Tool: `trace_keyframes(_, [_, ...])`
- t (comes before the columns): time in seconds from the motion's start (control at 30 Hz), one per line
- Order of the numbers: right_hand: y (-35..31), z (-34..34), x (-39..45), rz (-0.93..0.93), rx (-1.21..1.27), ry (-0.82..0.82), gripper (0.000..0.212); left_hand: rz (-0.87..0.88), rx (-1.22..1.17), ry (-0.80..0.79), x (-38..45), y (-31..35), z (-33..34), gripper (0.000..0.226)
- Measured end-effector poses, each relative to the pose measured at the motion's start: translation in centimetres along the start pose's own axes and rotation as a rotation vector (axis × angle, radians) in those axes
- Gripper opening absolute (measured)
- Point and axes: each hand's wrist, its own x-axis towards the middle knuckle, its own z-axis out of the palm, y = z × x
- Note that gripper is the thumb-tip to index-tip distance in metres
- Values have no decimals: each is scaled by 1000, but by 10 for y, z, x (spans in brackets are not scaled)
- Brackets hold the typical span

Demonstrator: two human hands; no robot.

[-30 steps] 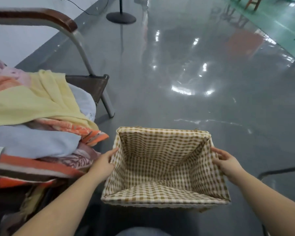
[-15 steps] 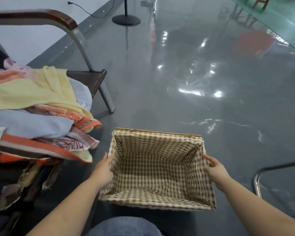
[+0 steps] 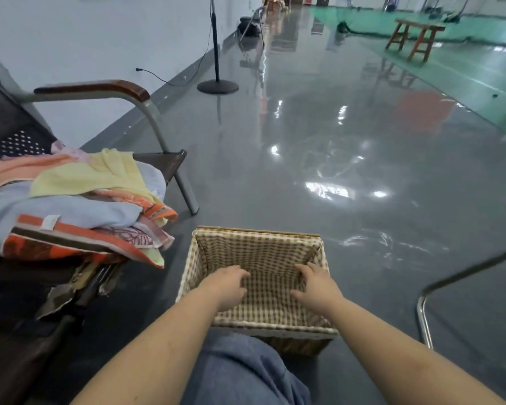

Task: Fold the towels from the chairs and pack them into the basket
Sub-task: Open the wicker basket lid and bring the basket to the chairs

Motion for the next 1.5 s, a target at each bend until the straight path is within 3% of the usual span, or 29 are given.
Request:
trace_keyframes(0.3, [-45,-49,-38,-127,-161,172,66,46,173,187,-65,6,-44,54])
trace_keyframes(0.53, [-50,-42,-47,-172,-211,164,68,77,261,236,-86,7,-51,52])
trace_keyframes(0.8, [-52,-15,-31,-188,-193,73,70,-8,131,103,-81,-10,-9,53])
trace_keyframes(1.1, [-13,57,-25,-69,38,-137,65,-51,46,-75,-35,-28,52,56])
trace_keyframes(1.33, [10,88,-20,41,72,-148,41,-54,247,-204,-4,-34,85,64])
trace_keyframes(1.5, [14,97,-24,48,103,-44,37,-48,335,-129,8,-37,88,43])
